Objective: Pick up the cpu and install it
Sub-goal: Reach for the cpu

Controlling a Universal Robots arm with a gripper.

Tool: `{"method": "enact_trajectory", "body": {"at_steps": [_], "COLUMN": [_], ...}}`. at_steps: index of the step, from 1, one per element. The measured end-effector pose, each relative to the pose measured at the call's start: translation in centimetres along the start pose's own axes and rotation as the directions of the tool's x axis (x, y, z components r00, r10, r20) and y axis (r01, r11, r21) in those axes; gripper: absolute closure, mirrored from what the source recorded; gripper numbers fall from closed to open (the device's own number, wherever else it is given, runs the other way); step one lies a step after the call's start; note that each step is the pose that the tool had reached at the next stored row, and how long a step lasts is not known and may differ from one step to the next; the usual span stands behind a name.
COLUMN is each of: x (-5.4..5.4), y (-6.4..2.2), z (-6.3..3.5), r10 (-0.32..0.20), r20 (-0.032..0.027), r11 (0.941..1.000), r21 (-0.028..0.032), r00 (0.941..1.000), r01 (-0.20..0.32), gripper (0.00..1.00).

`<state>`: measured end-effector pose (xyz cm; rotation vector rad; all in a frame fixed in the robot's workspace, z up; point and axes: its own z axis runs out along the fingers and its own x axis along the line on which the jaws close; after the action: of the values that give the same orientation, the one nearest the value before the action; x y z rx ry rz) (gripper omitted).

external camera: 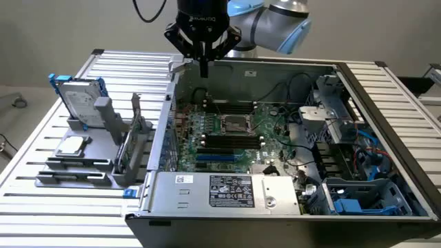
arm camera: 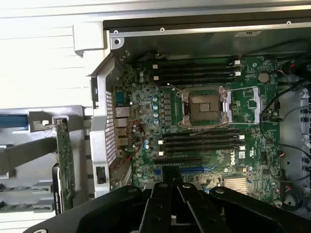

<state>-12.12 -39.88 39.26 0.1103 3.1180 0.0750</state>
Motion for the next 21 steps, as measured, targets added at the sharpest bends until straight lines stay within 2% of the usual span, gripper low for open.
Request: {"method": "enact_trajectory", "body": {"at_steps": [8,9,10,12,21], "x": [0.0,0.0,0.1,0.8,4.9], "y": [0.0,0.0,-0.01,-0.05,-0.35], "z": [0.0,0.0,-0.01,0.02,0.33], "r10": [0.0,0.0,0.0,0.001,0.001], "r20": [-0.0001,-0.0013,-0.0049,-0.0163,-0.026], "r11": [1.0,1.0,1.0,1.0,1.0], "r21": [0.0001,0.0002,0.0005,0.0012,0.002], "r00": [1.0,1.0,1.0,0.9999,0.9997], "r01": [0.0,0.0,0.0,-0.001,-0.001], "gripper": [0.89,0.89,0.89,0.89,0.89]}}
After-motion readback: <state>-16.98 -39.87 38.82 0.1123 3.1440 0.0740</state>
